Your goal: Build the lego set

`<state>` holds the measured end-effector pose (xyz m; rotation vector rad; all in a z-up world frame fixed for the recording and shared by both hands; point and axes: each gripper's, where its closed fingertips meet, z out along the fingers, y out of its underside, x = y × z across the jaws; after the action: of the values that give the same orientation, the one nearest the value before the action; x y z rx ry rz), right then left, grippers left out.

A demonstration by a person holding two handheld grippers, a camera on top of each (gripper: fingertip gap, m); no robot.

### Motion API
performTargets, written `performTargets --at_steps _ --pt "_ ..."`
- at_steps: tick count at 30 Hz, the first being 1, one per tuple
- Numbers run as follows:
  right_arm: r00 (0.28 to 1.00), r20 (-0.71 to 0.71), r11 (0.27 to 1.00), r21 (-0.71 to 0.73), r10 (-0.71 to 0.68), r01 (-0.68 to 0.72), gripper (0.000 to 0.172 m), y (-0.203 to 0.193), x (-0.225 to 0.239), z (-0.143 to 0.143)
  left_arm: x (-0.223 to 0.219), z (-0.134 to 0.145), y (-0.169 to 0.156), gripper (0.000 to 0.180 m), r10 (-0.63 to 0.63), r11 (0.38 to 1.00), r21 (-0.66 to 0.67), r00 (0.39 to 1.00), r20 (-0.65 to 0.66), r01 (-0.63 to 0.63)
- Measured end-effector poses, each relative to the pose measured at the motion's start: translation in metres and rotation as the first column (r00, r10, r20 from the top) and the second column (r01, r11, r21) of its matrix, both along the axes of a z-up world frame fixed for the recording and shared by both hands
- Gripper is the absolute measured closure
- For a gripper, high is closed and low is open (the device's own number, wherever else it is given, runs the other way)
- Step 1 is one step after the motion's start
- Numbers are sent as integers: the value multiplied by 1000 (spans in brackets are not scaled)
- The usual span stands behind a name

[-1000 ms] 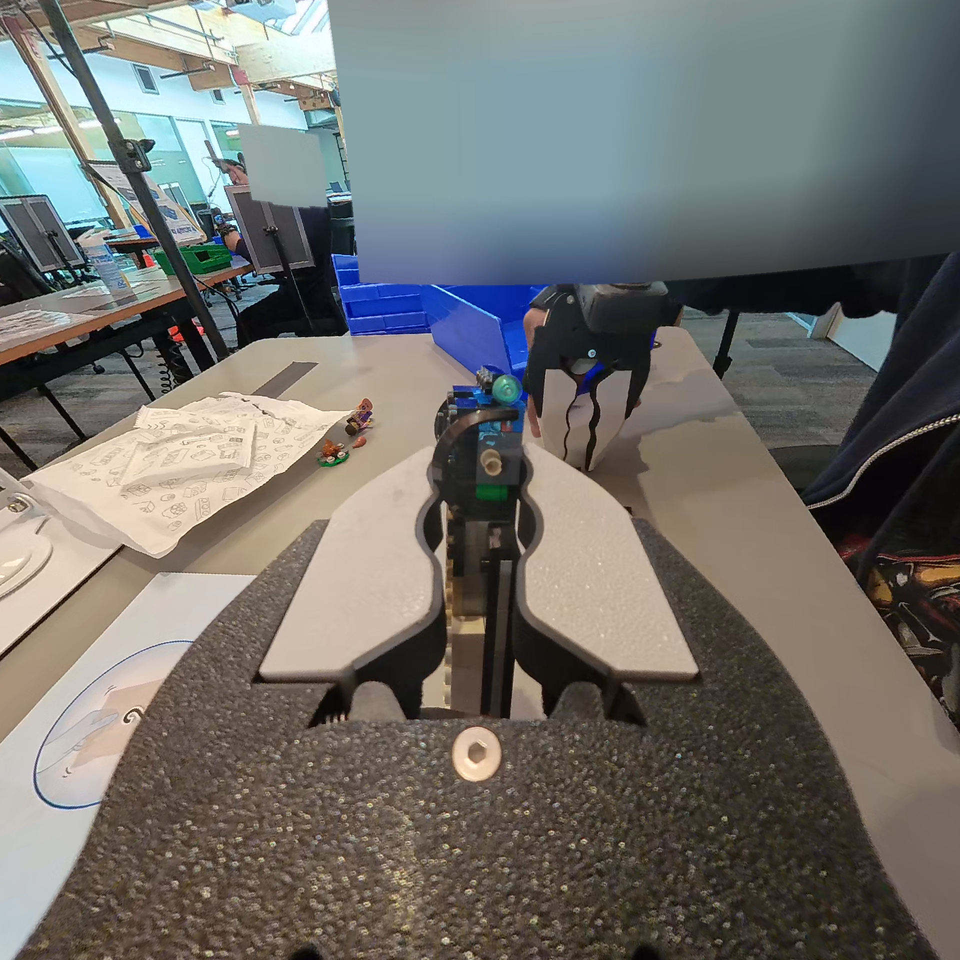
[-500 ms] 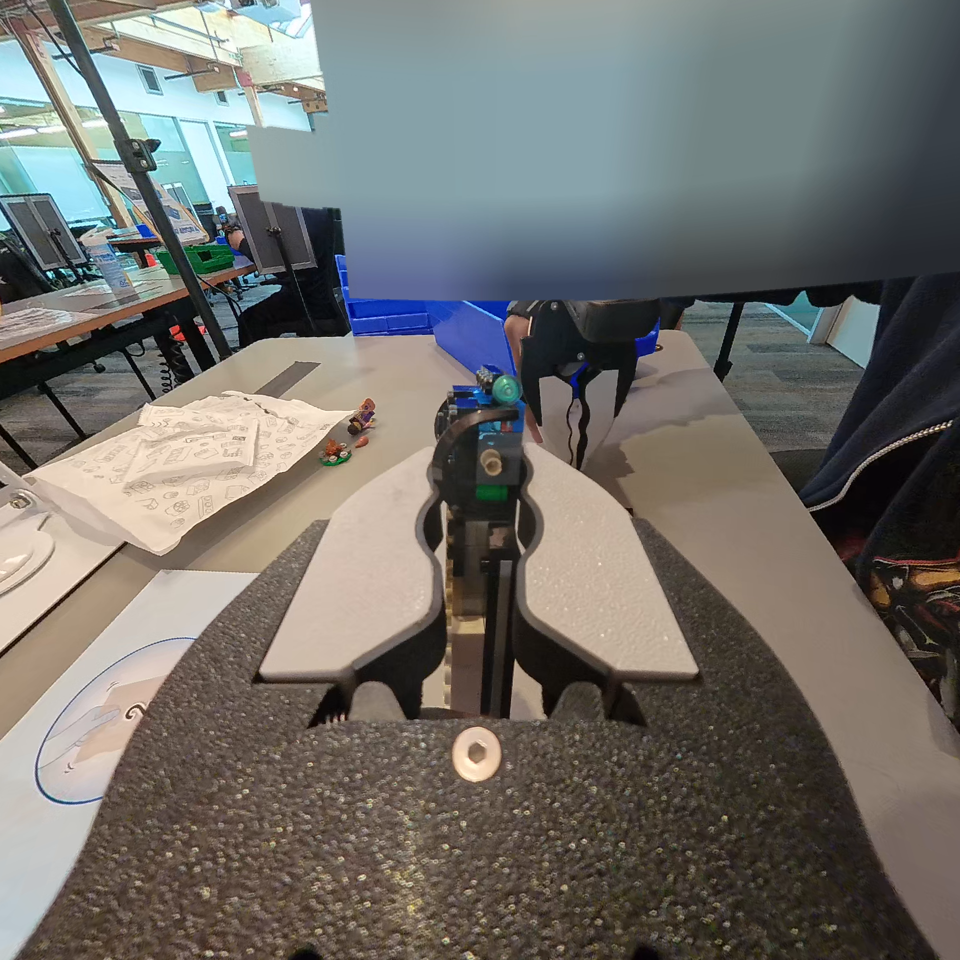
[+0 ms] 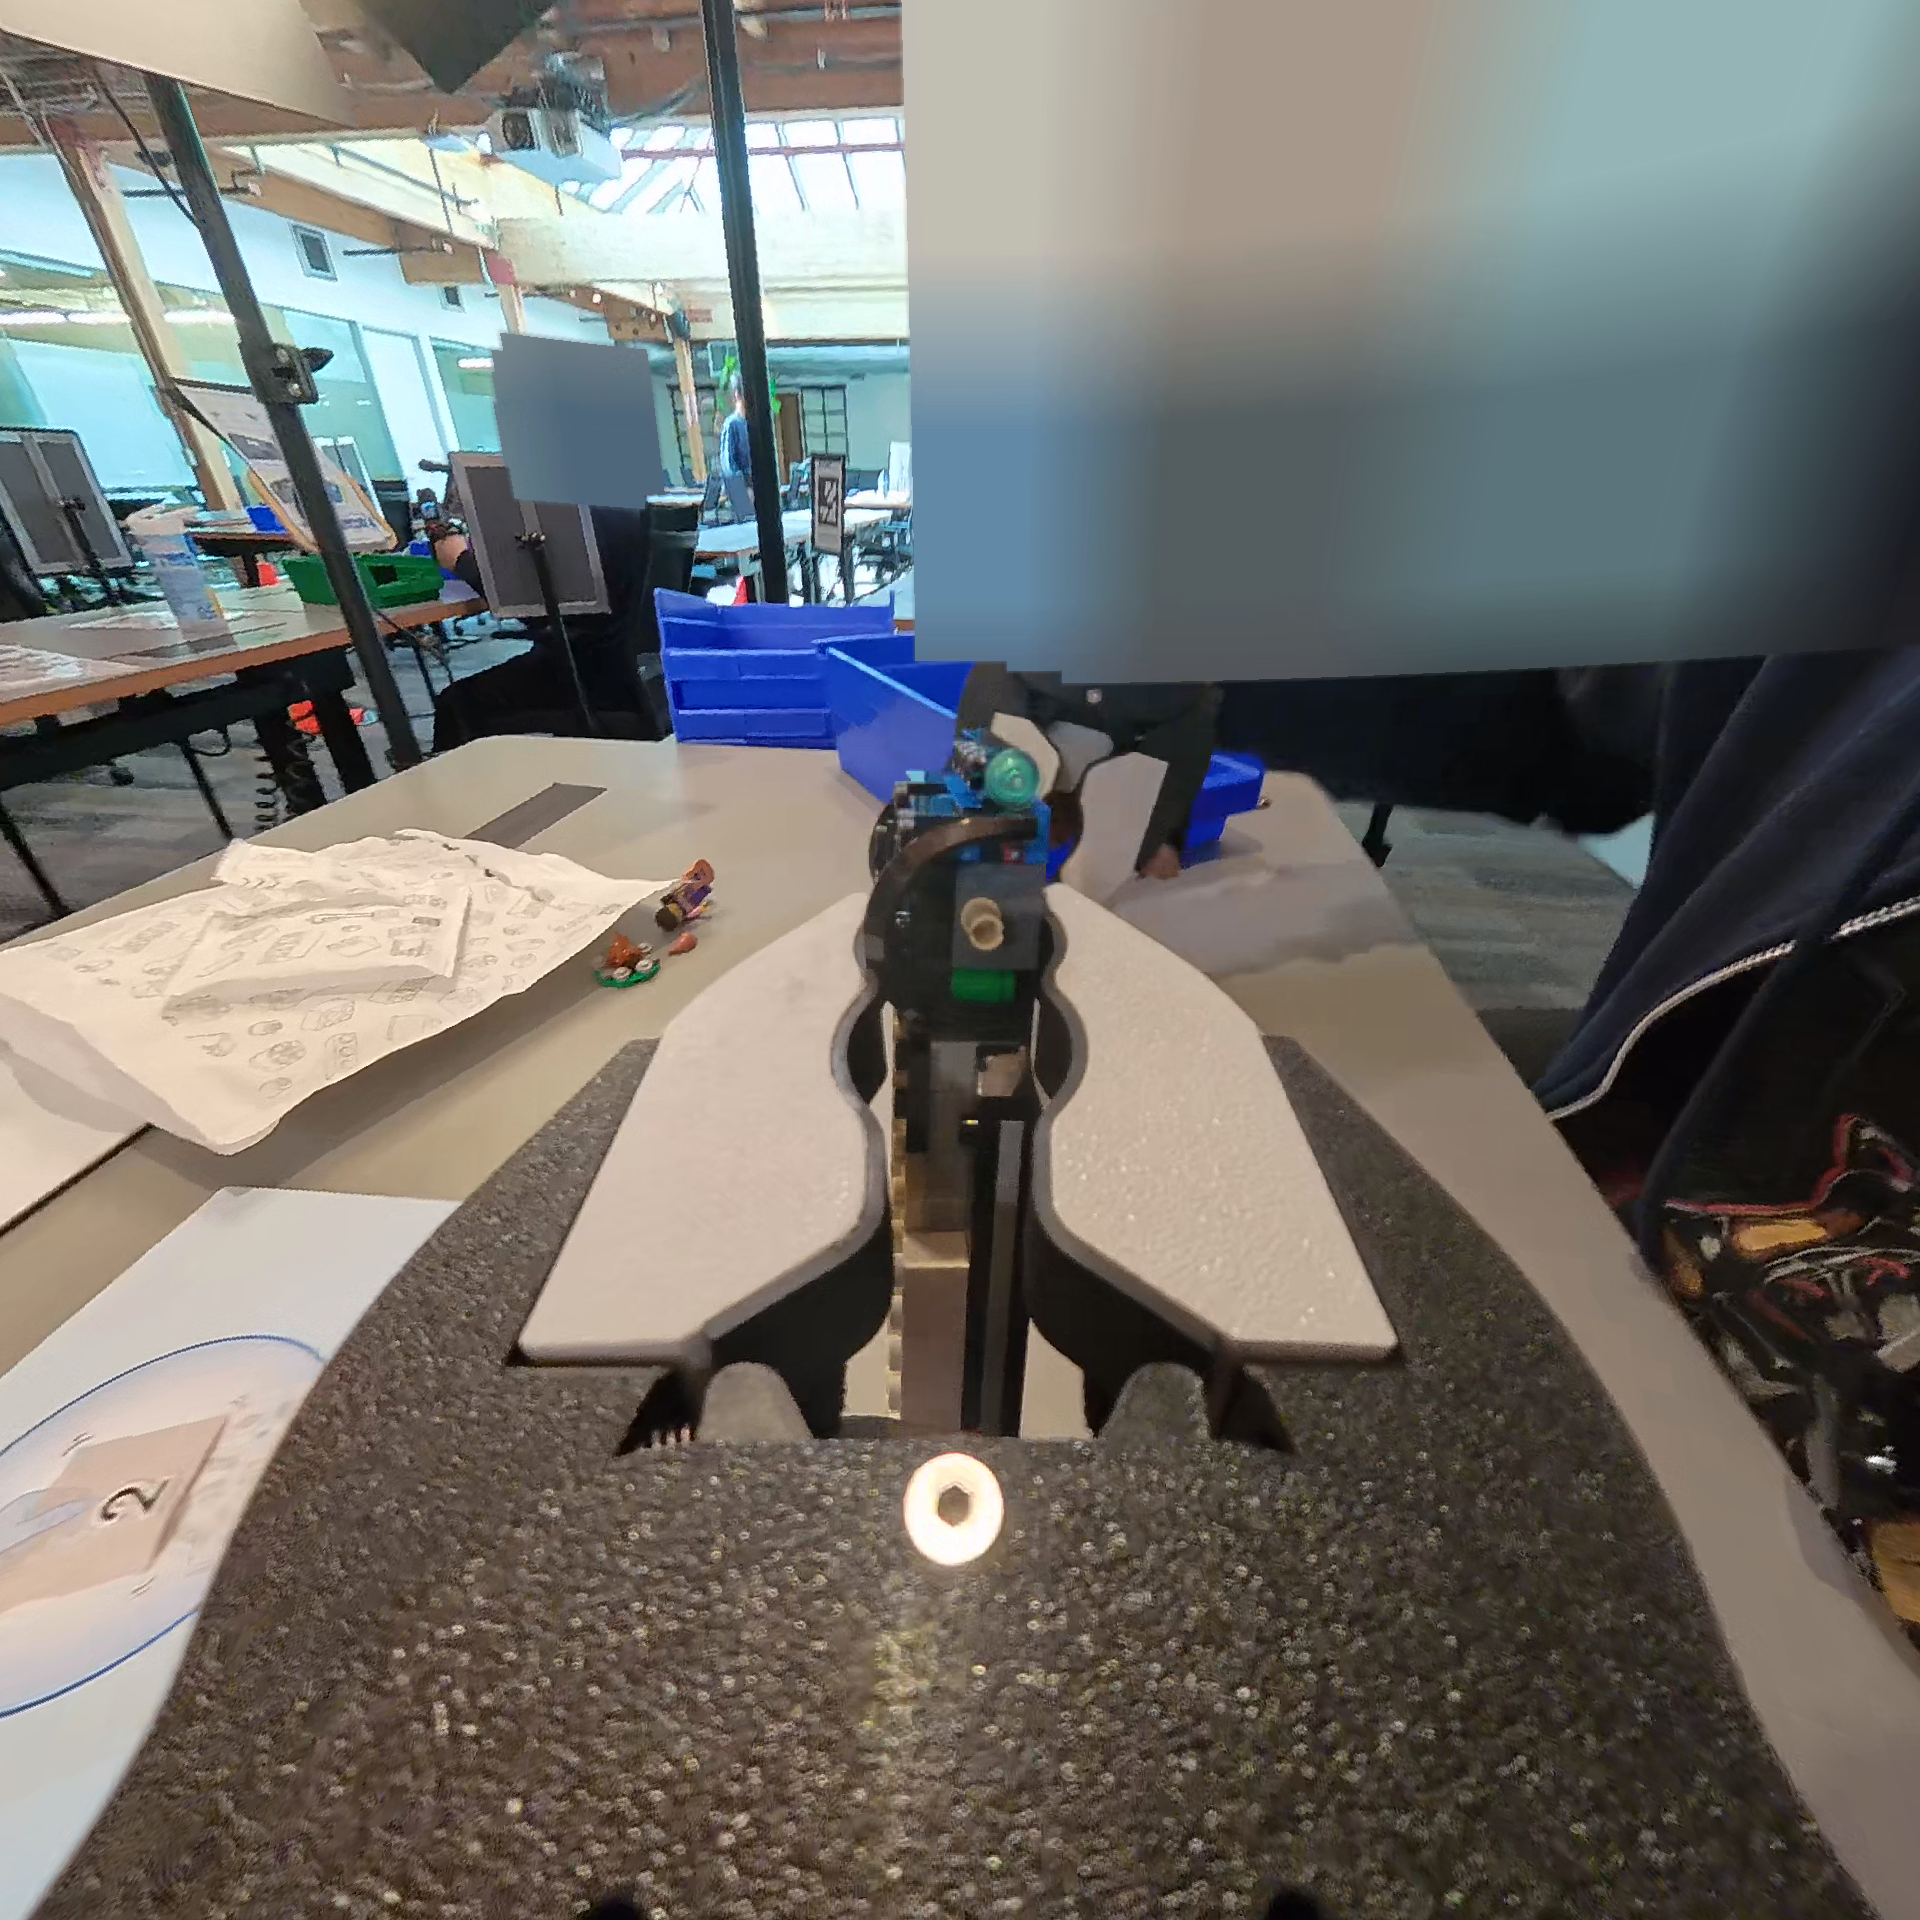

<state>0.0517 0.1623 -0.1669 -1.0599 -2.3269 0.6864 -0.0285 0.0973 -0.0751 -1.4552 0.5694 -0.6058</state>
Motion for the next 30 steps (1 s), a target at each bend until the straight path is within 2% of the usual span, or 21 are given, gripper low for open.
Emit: performTargets --at_steps 2,5,7,10,14,25,30 --pt "983 -181 991 -136 -25 0 164 -18 -29 36 0 3 0 156 -20 1000 0 997 69 20" --pt "914 -398 930 -359 -72 -83 164 -46 -59 90 -4 4 1 156 -35 999 -4 987 154 37" --pt "872 -473 871 -473 -124 -133 165 -57 -72 114 -6 4 3 156 -34 999 -13 982 188 37" --pt "829 -523 791 -585 -200 -178 165 -61 -84 133 -8 2 4 156 -24 1000 -14 982 187 27" --pt "824 -514 717 -666 -239 -208 164 -62 -88 139 -10 6 2 156 -33 999 1 978 208 33" --pt "841 -483 658 -720 -245 -222 165 -63 -89 129 -8 9 -1 156 -76 997 -5 967 243 79" --pt "845 -477 640 -733 -243 -230 165 -63 -86 127 -6 8 -2 155 -67 998 -1 976 209 69"
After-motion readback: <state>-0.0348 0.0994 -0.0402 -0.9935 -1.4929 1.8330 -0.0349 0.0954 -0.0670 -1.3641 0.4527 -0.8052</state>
